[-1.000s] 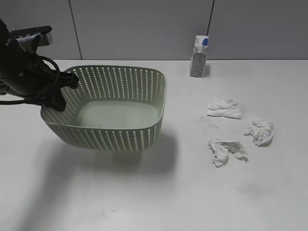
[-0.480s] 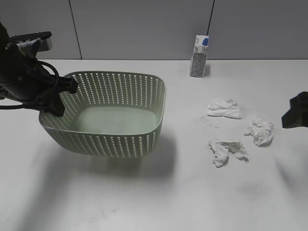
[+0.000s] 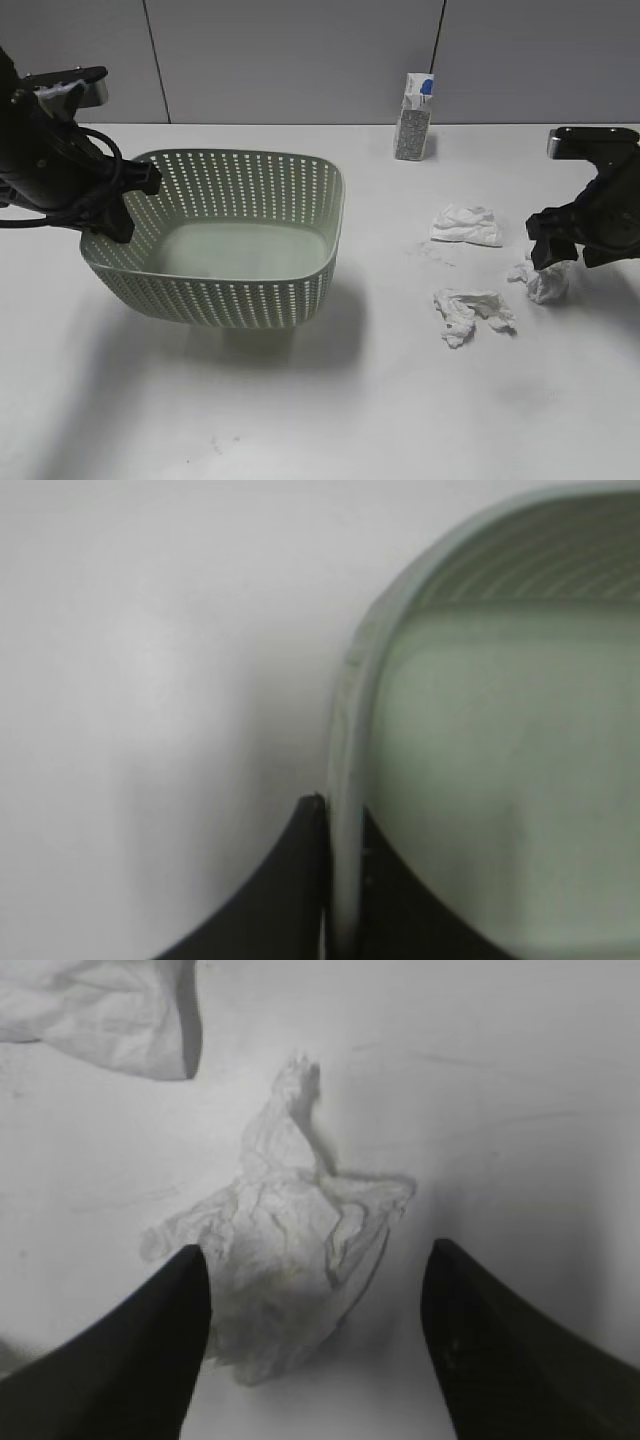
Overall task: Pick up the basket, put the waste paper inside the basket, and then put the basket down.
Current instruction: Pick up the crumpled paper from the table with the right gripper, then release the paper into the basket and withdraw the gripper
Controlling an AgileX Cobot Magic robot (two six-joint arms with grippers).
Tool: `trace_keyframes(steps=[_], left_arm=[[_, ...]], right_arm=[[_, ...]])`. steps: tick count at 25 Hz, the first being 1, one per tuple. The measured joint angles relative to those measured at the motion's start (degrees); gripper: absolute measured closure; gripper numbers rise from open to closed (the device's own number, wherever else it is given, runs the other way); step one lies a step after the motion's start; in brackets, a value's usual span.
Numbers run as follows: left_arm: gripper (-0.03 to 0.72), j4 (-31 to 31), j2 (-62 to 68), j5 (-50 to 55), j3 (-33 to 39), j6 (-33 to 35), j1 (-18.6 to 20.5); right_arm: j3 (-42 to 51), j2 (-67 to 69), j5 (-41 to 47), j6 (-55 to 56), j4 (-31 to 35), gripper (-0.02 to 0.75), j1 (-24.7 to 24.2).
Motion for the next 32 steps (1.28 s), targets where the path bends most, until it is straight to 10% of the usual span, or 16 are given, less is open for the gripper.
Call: trace_keyframes(steps=[10,17,32], left_arm=[[0.685,0.0,0.0,0.0,0.0,0.0,0.0],[0.685,0.0,0.0,0.1,0.0,0.0,0.0],[0.685,0.3,0.4,1.1,0.0,0.0,0.0]], right_arm=[[-0.8,5.3,-3.2,-0.1,-0.6,0.241,0.0],[-0.9,4.7,-1.3,-0.2,0.5,0.692,0.8],[-6.3,-19.4,-4.2,-14.1,14.4,0.705,25.8]])
